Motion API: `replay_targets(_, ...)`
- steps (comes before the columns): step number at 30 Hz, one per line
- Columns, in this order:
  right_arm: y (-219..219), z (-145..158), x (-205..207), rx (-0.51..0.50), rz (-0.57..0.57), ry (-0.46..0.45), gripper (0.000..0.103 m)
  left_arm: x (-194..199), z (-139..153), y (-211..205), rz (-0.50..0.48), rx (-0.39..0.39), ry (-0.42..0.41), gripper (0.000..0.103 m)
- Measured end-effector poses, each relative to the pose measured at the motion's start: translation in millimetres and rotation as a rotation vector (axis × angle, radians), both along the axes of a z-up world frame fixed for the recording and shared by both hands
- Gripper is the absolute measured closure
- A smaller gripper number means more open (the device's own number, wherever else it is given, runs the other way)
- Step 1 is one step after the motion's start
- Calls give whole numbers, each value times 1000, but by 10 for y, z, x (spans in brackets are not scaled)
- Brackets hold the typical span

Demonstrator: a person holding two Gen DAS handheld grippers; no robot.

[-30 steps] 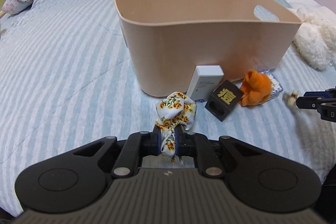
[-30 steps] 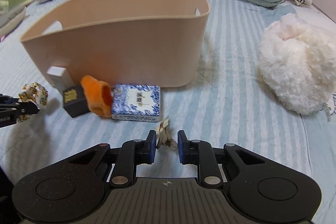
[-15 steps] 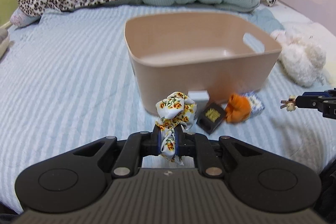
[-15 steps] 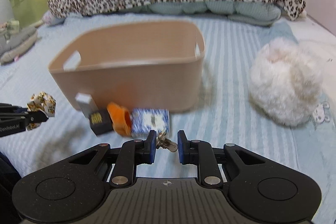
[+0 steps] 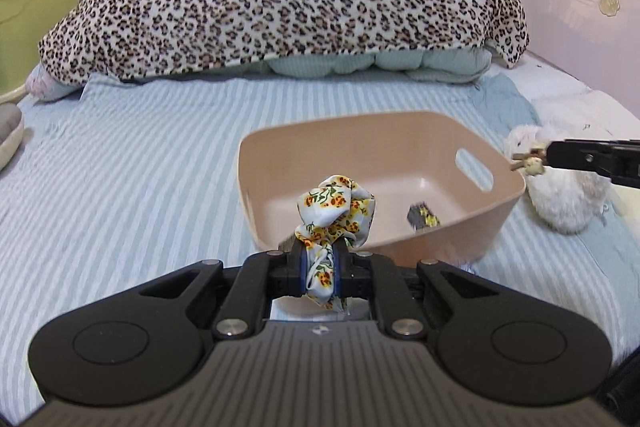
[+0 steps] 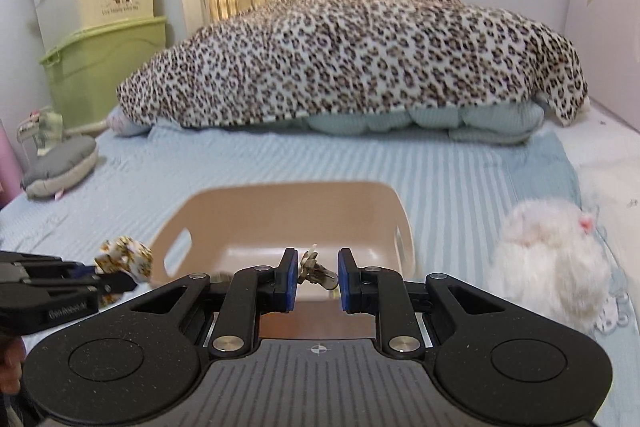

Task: Organize objects
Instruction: 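Lift the scrunchie and keychain and carry them over the basket, then open both grippers to drop scrunchie and keychain into the basket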

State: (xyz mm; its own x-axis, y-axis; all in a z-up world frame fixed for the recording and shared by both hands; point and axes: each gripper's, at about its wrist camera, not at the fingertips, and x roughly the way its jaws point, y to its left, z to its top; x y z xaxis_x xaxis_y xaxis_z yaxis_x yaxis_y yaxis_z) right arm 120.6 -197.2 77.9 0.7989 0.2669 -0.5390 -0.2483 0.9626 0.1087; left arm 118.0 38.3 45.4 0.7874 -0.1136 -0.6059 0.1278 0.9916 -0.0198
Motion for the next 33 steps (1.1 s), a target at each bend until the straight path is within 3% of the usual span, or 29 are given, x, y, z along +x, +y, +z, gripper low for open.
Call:
replay_targets(10, 240, -201, 547, 2, -10, -14, 84, 548, -147, -195, -4, 51, 18, 90)
replay_targets(23, 408, -847, 1045, -70, -15, 133, 84, 1129, -714, -253, 28, 114, 155, 90)
replay_targets(28, 461, -1062, 1062, -113, 4, 201, 84, 1155, -748, -239, 24, 105, 186, 86)
replay_targets(29, 455, -1055, 1036, -110, 4, 202, 82, 1136, -717, -234, 23, 96, 182, 79)
replay_targets(31, 439, -1020, 976, -99, 2, 191, 71, 1093, -629, -227, 13, 72, 166, 68)
replay_targets(33, 406, -955, 923, -83, 4, 176, 66, 1036, -526, -225, 25, 69, 154, 40)
